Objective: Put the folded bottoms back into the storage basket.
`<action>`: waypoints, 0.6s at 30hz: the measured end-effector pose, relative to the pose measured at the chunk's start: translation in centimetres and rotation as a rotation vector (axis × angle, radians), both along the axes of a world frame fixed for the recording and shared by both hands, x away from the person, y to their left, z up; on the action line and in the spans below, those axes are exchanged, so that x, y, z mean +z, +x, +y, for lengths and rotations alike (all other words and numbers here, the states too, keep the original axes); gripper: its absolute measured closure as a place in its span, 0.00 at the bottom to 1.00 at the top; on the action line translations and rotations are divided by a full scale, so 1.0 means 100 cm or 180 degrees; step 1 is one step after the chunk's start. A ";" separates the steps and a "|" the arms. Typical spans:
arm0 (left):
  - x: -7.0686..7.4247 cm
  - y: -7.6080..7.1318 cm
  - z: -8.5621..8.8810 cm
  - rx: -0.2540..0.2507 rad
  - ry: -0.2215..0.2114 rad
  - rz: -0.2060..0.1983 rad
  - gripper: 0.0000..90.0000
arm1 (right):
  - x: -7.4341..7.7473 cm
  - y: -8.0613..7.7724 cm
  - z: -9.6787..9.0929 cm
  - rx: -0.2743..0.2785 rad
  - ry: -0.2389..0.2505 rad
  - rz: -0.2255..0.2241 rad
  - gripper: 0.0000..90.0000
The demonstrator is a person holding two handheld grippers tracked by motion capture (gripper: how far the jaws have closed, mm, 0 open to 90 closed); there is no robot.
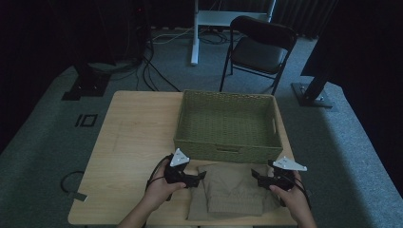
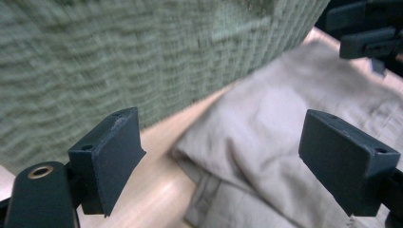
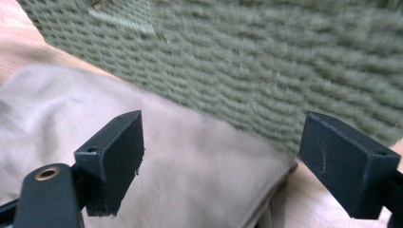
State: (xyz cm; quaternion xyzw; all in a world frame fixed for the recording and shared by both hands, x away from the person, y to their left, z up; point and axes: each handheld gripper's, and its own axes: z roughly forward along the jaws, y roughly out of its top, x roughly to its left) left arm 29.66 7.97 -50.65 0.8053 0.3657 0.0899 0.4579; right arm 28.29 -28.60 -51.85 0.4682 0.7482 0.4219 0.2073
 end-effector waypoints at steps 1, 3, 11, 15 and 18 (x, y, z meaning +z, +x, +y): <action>-0.003 0.000 -0.002 -0.0022 0.0019 0.0031 0.17 | -0.003 0.000 -0.001 -0.0005 -0.0045 0.0022 0.16; -0.008 -0.002 -0.005 -0.0019 0.0029 0.0052 0.17 | -0.008 0.000 -0.002 -0.0039 -0.0061 0.0073 0.16; -0.025 -0.002 -0.021 -0.0054 0.0096 0.0186 0.17 | -0.024 0.000 -0.005 -0.0110 -0.0080 0.0227 0.16; -0.033 0.000 -0.025 -0.0025 0.0135 0.0269 0.17 | -0.029 0.000 -0.004 -0.0109 -0.0104 0.0294 0.16; -0.040 0.002 -0.028 0.0013 0.0206 0.0302 0.17 | -0.032 -0.001 -0.004 -0.0109 -0.0138 0.0357 0.16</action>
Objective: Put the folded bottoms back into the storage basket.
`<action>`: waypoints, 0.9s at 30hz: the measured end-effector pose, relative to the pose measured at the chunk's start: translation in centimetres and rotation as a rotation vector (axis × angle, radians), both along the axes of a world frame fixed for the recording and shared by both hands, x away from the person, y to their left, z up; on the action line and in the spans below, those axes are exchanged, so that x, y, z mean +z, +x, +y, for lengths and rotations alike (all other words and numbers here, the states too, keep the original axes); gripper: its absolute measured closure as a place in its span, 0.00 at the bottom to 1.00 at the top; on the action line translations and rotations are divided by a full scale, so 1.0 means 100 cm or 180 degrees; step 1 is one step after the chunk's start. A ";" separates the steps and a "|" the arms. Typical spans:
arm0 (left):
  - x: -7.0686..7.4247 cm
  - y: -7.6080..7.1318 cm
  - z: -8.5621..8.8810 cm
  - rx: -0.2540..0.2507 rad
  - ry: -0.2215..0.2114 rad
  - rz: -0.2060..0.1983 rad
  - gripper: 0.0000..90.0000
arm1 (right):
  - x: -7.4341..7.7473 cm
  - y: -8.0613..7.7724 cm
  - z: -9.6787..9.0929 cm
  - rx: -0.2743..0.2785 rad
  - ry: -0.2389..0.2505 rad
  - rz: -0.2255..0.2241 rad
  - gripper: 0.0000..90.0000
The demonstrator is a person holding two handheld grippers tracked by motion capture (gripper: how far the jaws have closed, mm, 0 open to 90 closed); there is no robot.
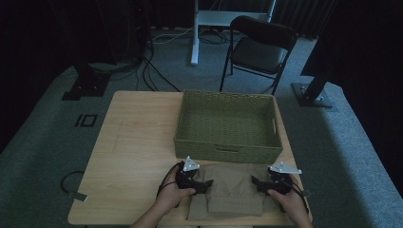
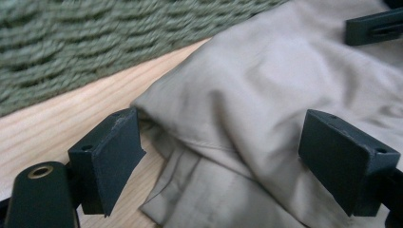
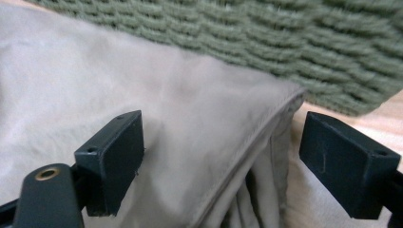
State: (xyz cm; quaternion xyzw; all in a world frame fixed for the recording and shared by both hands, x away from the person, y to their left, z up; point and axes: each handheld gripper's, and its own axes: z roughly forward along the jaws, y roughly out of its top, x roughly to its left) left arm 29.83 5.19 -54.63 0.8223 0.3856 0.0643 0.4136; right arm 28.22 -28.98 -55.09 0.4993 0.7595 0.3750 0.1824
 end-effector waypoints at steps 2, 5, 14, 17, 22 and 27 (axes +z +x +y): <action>-0.004 0.000 -0.002 0.0006 0.0037 0.0009 0.17 | -0.002 0.000 0.000 -0.0013 0.0027 0.0025 0.16; -0.004 0.000 -0.005 0.0000 0.0084 -0.0036 0.16 | -0.003 0.000 0.001 -0.0014 0.0019 0.0057 0.16; -0.006 -0.003 -0.011 0.0026 0.0160 -0.0130 0.15 | -0.004 -0.002 0.008 0.0020 -0.0147 0.0016 0.17; -0.008 -0.002 -0.015 0.0389 -0.0360 0.0112 0.15 | -0.004 -0.004 0.009 0.0033 -0.0149 0.0000 0.21; -0.014 0.007 -0.010 0.0385 -0.1055 0.0447 0.17 | -0.004 -0.006 0.010 0.0068 -0.0139 -0.0028 0.27; -0.008 0.013 -0.005 0.0170 -0.0414 0.0159 0.18 | -0.004 -0.005 0.009 0.0102 -0.0137 -0.0031 0.27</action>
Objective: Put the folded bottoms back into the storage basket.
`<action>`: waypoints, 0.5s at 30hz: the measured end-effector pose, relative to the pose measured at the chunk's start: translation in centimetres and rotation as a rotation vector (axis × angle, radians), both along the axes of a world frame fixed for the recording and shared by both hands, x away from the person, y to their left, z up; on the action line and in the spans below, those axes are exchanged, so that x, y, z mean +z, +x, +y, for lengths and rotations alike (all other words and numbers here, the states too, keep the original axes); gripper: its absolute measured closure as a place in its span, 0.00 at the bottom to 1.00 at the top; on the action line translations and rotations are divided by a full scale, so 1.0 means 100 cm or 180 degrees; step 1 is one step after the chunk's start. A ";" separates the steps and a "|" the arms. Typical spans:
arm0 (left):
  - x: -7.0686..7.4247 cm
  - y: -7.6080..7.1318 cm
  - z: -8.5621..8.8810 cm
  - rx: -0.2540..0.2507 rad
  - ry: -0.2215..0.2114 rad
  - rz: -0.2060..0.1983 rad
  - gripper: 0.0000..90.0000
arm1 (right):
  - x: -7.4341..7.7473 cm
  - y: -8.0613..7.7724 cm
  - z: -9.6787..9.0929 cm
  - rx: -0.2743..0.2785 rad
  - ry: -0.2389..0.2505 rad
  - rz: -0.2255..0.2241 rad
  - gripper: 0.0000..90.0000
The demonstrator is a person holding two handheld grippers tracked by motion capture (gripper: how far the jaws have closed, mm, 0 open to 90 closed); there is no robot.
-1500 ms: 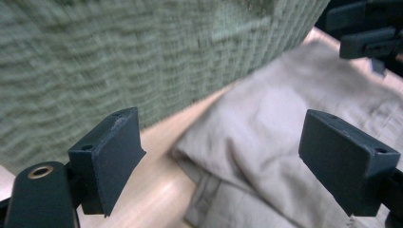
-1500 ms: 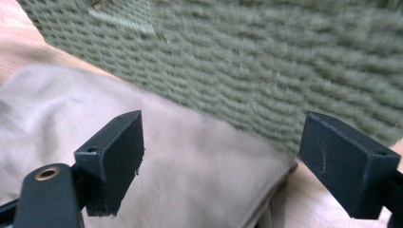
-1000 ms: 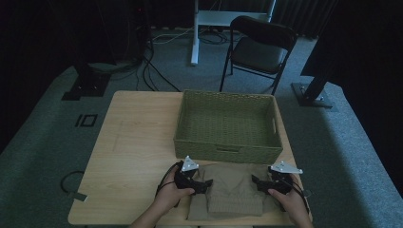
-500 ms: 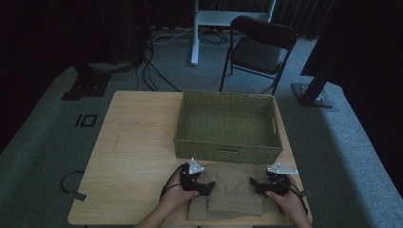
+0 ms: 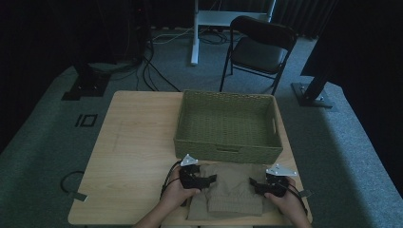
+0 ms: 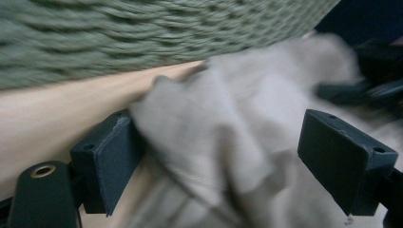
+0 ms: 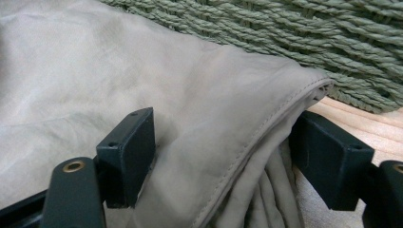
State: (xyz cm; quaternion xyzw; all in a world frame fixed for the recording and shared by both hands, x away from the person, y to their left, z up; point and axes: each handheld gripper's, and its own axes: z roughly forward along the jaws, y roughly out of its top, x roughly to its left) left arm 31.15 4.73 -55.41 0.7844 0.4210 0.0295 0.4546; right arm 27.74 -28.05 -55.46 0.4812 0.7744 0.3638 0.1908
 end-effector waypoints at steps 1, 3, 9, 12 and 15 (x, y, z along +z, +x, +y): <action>0.001 0.000 -0.002 -0.0052 0.0102 -0.0048 0.18 | 0.000 0.000 0.000 0.0000 -0.0002 -0.0001 0.27; 0.001 -0.001 -0.005 -0.0075 0.0218 -0.0108 0.18 | 0.000 0.000 0.000 0.0000 -0.0002 -0.0001 0.27; 0.002 -0.004 -0.011 -0.0080 0.0425 -0.0212 0.18 | 0.000 0.000 0.000 -0.0012 -0.0004 0.0001 0.27; 0.002 -0.005 -0.014 -0.0097 0.0551 -0.0274 0.18 | 0.000 0.000 0.001 -0.0019 -0.0006 0.0004 0.27; 0.002 -0.008 -0.020 -0.0185 0.0816 -0.0420 0.18 | 0.000 0.000 0.001 -0.0020 -0.0007 0.0004 0.27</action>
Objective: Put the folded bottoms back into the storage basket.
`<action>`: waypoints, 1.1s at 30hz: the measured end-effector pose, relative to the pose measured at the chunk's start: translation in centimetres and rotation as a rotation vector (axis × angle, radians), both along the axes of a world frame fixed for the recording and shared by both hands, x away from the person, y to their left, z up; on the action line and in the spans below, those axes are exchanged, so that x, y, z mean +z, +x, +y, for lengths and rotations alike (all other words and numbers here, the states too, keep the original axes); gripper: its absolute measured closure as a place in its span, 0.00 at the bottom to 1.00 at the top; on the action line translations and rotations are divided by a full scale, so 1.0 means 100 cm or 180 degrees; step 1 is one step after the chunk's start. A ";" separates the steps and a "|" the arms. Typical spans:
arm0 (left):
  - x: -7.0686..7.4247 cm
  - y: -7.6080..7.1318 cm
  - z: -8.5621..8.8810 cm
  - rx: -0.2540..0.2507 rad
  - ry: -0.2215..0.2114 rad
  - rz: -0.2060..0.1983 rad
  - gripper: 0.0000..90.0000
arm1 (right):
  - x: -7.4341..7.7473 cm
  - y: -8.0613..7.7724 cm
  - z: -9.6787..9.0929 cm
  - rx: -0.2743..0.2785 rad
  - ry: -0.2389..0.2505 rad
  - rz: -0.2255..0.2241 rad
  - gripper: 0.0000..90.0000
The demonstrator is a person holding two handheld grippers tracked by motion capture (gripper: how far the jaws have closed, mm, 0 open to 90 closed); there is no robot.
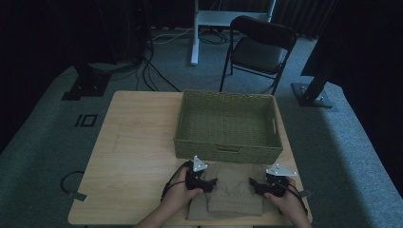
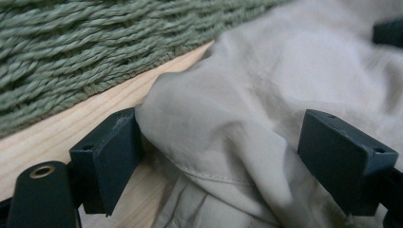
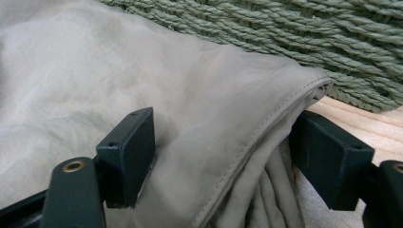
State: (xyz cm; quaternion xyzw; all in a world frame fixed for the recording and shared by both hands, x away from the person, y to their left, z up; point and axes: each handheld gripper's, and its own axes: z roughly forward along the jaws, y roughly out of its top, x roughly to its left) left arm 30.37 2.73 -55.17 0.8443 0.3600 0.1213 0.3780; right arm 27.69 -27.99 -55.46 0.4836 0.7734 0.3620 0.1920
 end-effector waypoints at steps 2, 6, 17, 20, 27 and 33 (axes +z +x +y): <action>0.000 0.000 -0.002 -0.0021 0.0040 -0.0020 0.18 | 0.000 0.000 0.000 -0.0011 -0.0001 -0.0001 0.27; 0.001 0.000 0.001 -0.0383 0.0004 -0.0102 0.43 | 0.002 -0.002 0.003 0.0058 0.0012 0.0010 0.43; 0.013 -0.009 0.001 -0.0503 -0.0050 -0.0164 0.92 | 0.015 -0.002 0.014 0.0304 0.0052 0.0217 0.88; 0.021 -0.009 0.005 -0.0502 -0.0134 -0.0159 0.92 | 0.020 -0.003 0.012 0.0289 0.0185 0.0217 0.89; 0.051 -0.006 0.015 -0.0451 -0.0328 -0.0261 0.92 | 0.039 -0.006 0.012 0.0326 0.0389 0.0125 0.89; 0.072 -0.004 0.019 -0.0465 -0.0354 -0.0372 0.92 | 0.061 -0.006 0.012 0.0354 0.0557 0.0004 0.89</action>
